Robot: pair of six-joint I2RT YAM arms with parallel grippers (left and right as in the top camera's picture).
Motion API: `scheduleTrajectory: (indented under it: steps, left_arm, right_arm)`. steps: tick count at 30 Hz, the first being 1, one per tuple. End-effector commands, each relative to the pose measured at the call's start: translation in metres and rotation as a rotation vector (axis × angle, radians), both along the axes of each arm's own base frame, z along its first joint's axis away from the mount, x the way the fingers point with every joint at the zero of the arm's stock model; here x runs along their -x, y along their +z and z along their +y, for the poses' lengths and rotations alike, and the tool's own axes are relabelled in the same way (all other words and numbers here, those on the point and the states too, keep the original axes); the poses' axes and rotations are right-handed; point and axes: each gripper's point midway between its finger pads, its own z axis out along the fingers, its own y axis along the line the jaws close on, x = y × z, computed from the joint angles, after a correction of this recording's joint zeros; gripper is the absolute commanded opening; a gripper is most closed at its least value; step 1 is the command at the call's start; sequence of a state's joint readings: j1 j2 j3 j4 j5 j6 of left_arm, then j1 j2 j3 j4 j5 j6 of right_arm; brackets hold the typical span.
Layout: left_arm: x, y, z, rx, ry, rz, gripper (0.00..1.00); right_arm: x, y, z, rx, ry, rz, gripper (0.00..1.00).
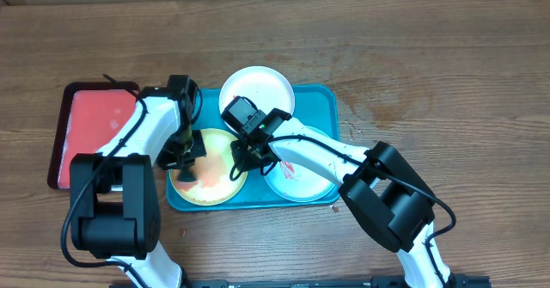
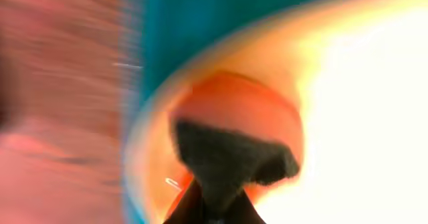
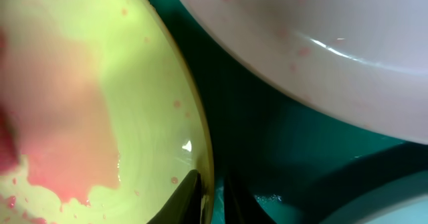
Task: Clean dirty plates on tray and stack at the side
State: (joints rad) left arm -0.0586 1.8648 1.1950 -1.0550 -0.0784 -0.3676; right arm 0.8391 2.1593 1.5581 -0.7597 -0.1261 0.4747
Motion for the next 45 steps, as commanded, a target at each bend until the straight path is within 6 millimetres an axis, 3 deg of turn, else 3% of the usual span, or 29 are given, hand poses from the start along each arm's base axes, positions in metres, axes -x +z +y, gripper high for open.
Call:
scheduleTrajectory:
  steps: [1,4,9,16,21,25,31,34,38,45]
  left_arm:
    - [-0.002,0.012,-0.074,0.434,-0.013,0.012,0.04]
    - [0.004,0.015,-0.085,0.476,-0.042,0.031,0.04]
    - [0.013,0.007,-0.077,0.377,-0.087,0.059,0.04]
    - [0.030,-0.017,-0.019,0.005,-0.015,0.087,0.04]
    - [0.041,-0.037,-0.008,-0.056,0.001,0.073,0.04]
    - [0.039,-0.030,0.018,-0.213,0.010,0.060,0.04]
    - [0.017,0.012,0.064,-0.468,0.032,0.015,0.04]
    - [-0.002,0.030,0.076,-0.523,0.080,-0.048,0.04]
    - [-0.026,0.044,0.074,-0.481,0.122,-0.120,0.04]
    - [-0.062,0.061,0.044,-0.277,0.144,-0.215,0.04]
  right_arm:
    - [-0.006,-0.004,-0.002,0.019,-0.001,-0.018,0.14]
    - [-0.006,-0.003,-0.002,0.017,-0.004,-0.019,0.14]
    - [-0.006,-0.003,-0.001,0.016,-0.004,-0.019,0.14]
    - [-0.006,-0.004,-0.002,0.019,-0.003,-0.017,0.14]
    - [-0.006,-0.004,-0.002,0.020,-0.003,-0.017,0.14]
    - [-0.007,-0.004,-0.005,0.032,-0.005,-0.022,0.12]
    - [-0.009,-0.005,-0.008,0.056,0.021,-0.045,0.11]
    - [-0.009,-0.005,-0.008,0.055,0.021,-0.046,0.10]
    - [-0.010,-0.004,-0.008,0.056,0.064,-0.060,0.04]
    - [-0.018,0.017,0.002,0.045,0.121,-0.097,0.04]
